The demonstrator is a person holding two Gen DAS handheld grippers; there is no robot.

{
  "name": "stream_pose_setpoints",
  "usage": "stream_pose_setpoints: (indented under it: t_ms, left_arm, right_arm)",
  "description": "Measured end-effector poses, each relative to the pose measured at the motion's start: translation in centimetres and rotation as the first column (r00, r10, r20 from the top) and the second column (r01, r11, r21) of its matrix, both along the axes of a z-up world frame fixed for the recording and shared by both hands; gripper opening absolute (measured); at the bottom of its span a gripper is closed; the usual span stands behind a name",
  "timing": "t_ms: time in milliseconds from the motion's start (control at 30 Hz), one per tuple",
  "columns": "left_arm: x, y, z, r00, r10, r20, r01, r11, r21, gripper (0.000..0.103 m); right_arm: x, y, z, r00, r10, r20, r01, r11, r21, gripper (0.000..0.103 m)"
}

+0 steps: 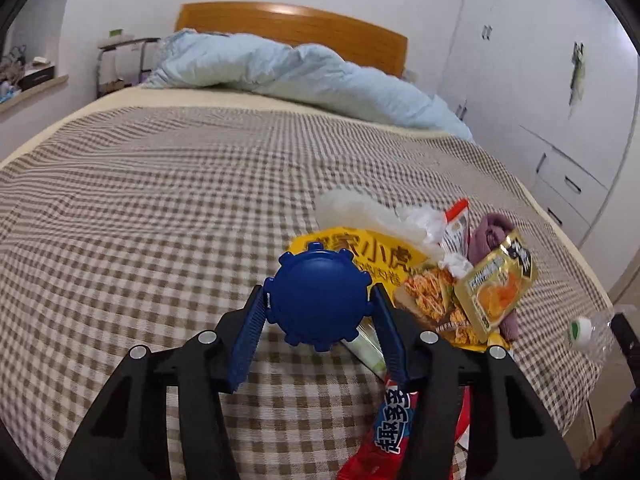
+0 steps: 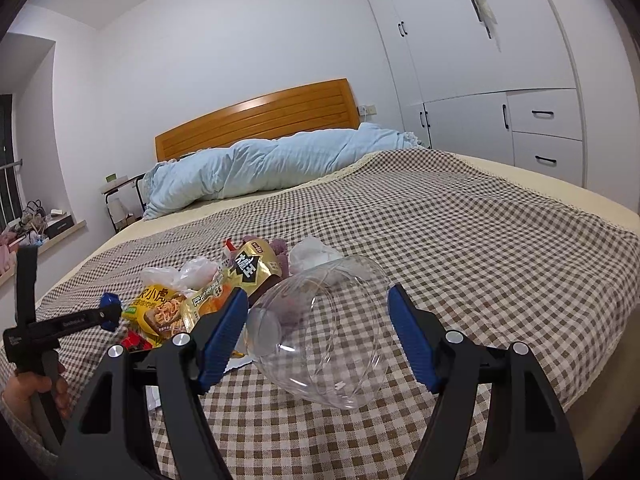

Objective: Collect trash
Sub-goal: 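Grasp the blue spiky ball with the left gripper while the right holds the bowl, then lift the blue ball and clear bowl off the bed with both grippers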

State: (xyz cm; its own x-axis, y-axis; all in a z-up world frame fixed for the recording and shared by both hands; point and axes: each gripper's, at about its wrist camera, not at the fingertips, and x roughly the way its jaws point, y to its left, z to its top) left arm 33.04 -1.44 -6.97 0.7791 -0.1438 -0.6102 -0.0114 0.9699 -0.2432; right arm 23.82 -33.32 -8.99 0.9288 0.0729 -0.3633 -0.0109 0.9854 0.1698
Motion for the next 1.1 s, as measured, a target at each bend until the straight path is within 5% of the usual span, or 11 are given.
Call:
stream_pose_setpoints:
  t_ms: [1100]
  left_arm:
    - [-8.1,-1.8,4.0,0.984,-0.089,0.155,0.091,0.996,-0.009,0.051]
  right_arm:
    - [-4.1,1.9,1.8,0.992,0.087,0.089,-0.079,0.993,-0.091,0.070]
